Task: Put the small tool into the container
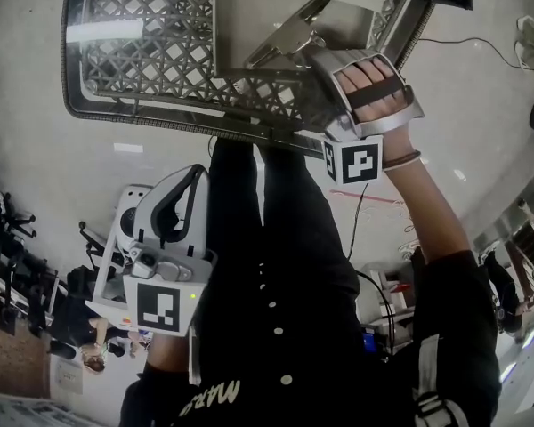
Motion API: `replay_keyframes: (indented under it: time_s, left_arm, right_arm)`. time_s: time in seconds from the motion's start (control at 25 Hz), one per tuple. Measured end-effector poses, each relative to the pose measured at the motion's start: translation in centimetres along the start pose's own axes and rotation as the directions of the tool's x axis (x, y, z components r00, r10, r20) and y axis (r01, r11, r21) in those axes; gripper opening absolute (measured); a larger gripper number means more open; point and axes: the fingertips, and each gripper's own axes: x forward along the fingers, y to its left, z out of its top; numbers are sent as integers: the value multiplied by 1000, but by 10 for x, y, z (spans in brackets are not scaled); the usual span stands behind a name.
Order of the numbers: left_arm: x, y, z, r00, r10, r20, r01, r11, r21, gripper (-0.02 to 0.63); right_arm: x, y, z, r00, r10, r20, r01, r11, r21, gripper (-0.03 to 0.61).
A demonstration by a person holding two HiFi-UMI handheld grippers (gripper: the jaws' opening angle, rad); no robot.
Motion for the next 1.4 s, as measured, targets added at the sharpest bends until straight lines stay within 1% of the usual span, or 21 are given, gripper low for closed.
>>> replay_keyframes:
  time_s: [0.08,0.24,0.4,0.44,0.52,0.56,0.72,0.8,0.96,1.04,1.16,1.28,1.4]
  left_arm:
    - [0,-1,1,1000,-1,6,1,1000,0,26]
    - [-1,-1,1,1000,-3,3,3,1000,0,26]
    - [-1,-2,3,1000,-5,4,5,1000,8,26]
    - [-2,-2,4,1000,-6,3,6,1000,10,26]
    - [-2,-3,4,1000,-6,7,6,1000,11,26]
    - [-2,-3,5,1000,-5,9,5,1000,12,26]
    - [-3,-10,13,1000,-13,23,12,999,31,26]
    - [-5,-15,21,999,-18,33,16,999,46,26]
    - [-9,-24,33,998,-19,55,14,996,88,26]
    - [-11,-29,40,998,-27,64,20,994,111,26]
    - [-19,-38,56,996,-36,82,27,993,114,26]
    - [-25,-48,75,992,-51,119,36,992,124,26]
    - [-34,-61,92,986,-71,152,49,988,149,26]
  right_arm:
    - [-5,1,-3,999,43,3,-43,999,11,137]
    - [-15,6,-6,997,74,17,-74,997,-3,141]
    - [-20,10,-5,998,63,26,-63,998,-9,74]
    - [-22,10,-4,998,56,32,-55,998,-7,40]
    - [-25,8,-3,998,43,38,-43,999,0,29]
    - [-26,8,-3,999,37,39,-37,999,2,14]
    - [-31,0,-3,999,20,34,-21,999,27,14]
    - [-38,-9,-2,999,4,38,-6,998,56,14]
    - [-56,-27,0,998,-26,58,17,987,158,14]
    - [-67,-38,-2,998,-48,48,39,985,169,14]
    - [-89,-57,0,997,-68,38,59,978,198,14]
    - [-112,-78,1,995,-95,34,83,961,264,14]
    - [-142,-102,6,991,-131,34,112,932,346,14]
